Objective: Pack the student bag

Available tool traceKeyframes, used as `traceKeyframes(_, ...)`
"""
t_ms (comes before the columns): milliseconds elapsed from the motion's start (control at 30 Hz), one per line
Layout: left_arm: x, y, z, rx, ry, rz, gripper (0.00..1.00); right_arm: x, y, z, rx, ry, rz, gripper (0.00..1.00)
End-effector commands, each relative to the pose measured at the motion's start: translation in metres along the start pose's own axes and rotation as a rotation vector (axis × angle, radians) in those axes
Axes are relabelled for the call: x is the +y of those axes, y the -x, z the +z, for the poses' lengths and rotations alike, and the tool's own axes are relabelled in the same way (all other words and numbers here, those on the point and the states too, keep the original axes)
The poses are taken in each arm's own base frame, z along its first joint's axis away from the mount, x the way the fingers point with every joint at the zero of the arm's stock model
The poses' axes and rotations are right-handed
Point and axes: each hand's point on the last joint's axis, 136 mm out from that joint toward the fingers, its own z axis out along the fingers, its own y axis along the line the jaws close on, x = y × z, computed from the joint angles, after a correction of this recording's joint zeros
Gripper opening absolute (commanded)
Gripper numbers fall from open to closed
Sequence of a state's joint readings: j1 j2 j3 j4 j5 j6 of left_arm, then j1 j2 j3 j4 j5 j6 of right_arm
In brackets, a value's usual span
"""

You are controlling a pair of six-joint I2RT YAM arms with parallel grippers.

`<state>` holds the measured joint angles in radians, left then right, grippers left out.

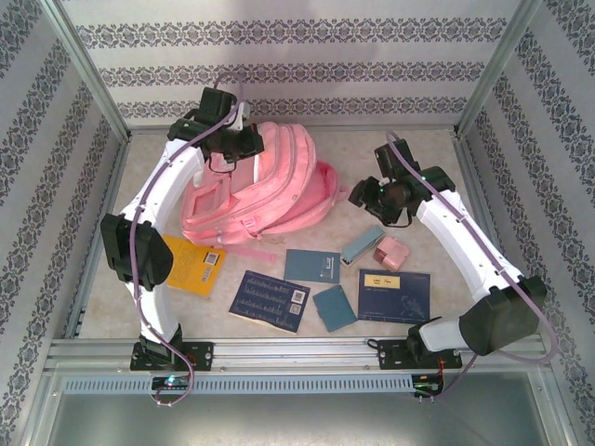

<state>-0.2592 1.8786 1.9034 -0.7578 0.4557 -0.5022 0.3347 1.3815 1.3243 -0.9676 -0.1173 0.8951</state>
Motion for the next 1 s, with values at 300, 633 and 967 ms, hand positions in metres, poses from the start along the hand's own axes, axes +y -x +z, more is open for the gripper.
traceKeyframes(300, -0.036, 0.012, -0.007, -0.046, -0.150, 0.102, 0.00, -0.047, -0.039, 0.047, 0.137, -0.173, 0.478, 0.72)
traceKeyframes(633, -0.026, -0.014, -0.004, -0.003, -0.153, 0.059, 0.00, -0.046, -0.042, 0.094, 0.155, -0.261, 0.479, 0.72)
traceKeyframes(967, -0.025, -0.022, -0.004, 0.015, -0.162, 0.056, 0.00, -0.065, -0.054, 0.121, 0.182, -0.333, 0.441, 0.65)
